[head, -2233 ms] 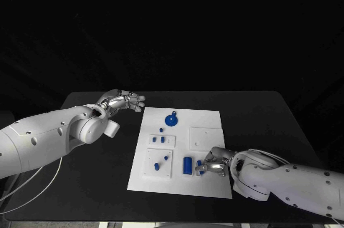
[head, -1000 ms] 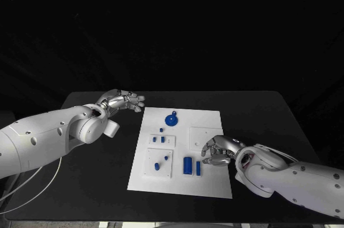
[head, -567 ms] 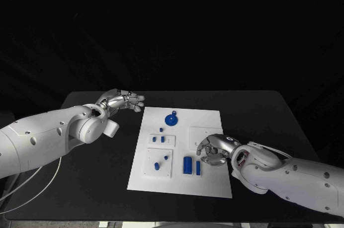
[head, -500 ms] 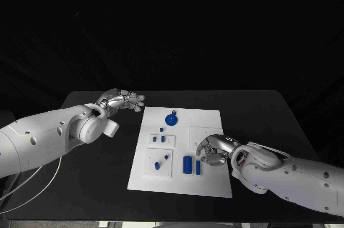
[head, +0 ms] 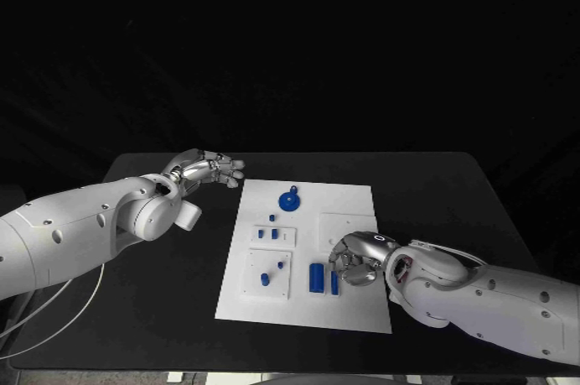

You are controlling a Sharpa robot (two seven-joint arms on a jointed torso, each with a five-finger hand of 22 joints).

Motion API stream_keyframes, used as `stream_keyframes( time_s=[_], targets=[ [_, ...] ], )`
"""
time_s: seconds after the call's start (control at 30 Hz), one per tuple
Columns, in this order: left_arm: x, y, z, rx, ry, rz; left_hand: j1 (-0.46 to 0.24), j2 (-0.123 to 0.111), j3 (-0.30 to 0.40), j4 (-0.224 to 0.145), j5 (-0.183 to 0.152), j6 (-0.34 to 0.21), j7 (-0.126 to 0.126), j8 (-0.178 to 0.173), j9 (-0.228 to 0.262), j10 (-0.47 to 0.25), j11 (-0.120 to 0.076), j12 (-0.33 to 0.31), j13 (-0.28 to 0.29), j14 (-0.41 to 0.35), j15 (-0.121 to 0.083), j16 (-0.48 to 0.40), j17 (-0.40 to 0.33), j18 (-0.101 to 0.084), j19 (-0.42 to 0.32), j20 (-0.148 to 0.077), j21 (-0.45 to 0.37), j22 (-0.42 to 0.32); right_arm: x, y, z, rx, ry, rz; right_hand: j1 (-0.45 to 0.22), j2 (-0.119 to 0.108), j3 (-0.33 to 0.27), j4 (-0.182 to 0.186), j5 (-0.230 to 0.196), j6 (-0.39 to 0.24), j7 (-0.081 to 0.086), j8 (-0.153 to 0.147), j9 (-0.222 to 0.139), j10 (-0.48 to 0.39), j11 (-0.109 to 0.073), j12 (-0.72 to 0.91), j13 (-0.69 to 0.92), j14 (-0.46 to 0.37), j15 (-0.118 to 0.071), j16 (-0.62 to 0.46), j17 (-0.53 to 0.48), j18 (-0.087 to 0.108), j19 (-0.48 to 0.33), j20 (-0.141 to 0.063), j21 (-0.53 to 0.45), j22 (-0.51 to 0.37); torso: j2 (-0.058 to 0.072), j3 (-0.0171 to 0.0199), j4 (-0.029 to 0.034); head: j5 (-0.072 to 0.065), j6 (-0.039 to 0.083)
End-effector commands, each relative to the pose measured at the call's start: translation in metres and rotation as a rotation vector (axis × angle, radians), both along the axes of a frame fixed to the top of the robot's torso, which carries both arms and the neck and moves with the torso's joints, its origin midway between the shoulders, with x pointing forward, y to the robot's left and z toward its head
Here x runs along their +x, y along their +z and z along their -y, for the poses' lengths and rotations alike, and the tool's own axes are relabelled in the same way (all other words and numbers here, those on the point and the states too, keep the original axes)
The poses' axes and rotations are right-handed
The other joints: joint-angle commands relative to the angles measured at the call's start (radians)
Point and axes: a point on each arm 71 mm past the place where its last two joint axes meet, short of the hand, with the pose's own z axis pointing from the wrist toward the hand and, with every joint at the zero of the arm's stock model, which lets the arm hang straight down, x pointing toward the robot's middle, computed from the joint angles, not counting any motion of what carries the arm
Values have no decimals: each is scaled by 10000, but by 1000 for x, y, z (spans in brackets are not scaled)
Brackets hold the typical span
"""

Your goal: Assemble the parts on the task board

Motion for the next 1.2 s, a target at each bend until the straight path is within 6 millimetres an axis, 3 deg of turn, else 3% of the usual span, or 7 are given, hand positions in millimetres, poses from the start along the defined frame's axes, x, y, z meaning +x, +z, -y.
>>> stream_keyframes(
  time_s=[0.03,0.27,0.33,1.2],
  targets=[
    [0,1,2,-44,-153,35,38,73,-31,-52,-26,28,-57,60,-16,30,-39,-34,11,79,21,-69,18,-12,64,25,-42,66,-1,-4,-2,-440,331,-206,-47,81,32,47,-20,43,82,72,-15,-14,-17,8,-9,-7,27,-49,17,239,17,73,-8,162,1,3,-6,1,-5],
    [0,1,2,-34,-132,34,40,72,-31,-53,-26,27,-56,59,-17,27,-38,-36,10,80,21,-73,23,-13,65,25,-45,69,-1,-6,-2,-680,374,-133,-71,158,96,10,-54,140,46,123,-37,-22,-52,15,-12,-12,-6,-48,29,239,13,66,3,164,4,13,-7,22,-16],
    [0,1,2,-34,-135,32,40,72,-32,-53,-26,26,-56,59,-17,27,-37,-36,10,80,21,-74,24,-13,65,25,-46,69,-1,-6,-2,-676,380,-131,-49,178,224,-19,-396,157,35,130,-76,-31,-64,17,-17,-17,-21,-55,36,239,6,58,1,159,2,17,-9,15,-1],
    [0,0,2,-32,-156,14,52,71,-31,-57,-26,22,-54,57,-20,24,-35,-40,9,83,21,-90,43,-13,70,25,-60,78,1,-14,-2,-922,503,347,15,107,363,-74,-524,255,5,189,-117,-15,-92,37,-22,-4,-42,-50,53,239,32,36,25,158,-2,-4,-3,13,-10]
  ],
)
